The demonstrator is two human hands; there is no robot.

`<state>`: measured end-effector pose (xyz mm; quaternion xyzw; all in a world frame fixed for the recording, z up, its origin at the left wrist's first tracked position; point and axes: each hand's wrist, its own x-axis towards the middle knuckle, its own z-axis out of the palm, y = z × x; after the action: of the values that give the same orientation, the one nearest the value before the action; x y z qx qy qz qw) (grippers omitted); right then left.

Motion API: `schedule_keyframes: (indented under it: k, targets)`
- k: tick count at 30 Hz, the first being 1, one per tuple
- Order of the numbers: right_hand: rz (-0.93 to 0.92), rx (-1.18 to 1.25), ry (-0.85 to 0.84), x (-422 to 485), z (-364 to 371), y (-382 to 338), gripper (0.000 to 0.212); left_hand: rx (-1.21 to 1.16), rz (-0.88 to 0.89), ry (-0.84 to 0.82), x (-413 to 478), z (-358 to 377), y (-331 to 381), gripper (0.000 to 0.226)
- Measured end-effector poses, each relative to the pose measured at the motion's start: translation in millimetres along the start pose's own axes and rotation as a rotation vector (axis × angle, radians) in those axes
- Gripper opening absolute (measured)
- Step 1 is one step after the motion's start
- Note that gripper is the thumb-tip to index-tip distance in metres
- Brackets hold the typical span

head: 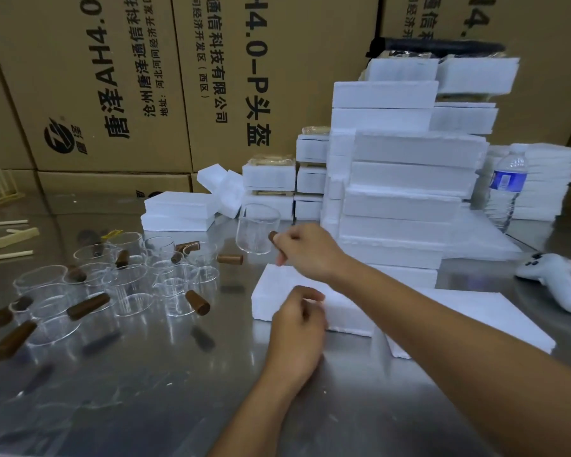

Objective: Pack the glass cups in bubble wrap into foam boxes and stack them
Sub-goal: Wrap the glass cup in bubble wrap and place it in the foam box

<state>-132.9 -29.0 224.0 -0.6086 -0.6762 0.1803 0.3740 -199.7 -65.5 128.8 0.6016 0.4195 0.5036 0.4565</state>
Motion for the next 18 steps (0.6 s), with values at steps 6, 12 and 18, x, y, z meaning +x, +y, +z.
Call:
schedule_keyframes:
  k: [6,12,18]
  targets:
    - [-0.059,0.074,0.021,-38,-68,36,0.043,-0.469,-0.087,0.153,7,-6,16,0.023]
    - [-0.053,0.096,-0.009,-65,-105,67,0.043,-0.760,-0.148,-0.071,6,10,40,0.056]
    - [-0.010,0.157,-0.010,-75,-128,91,0.043,-0.717,-0.188,-0.237,11,50,57,0.064]
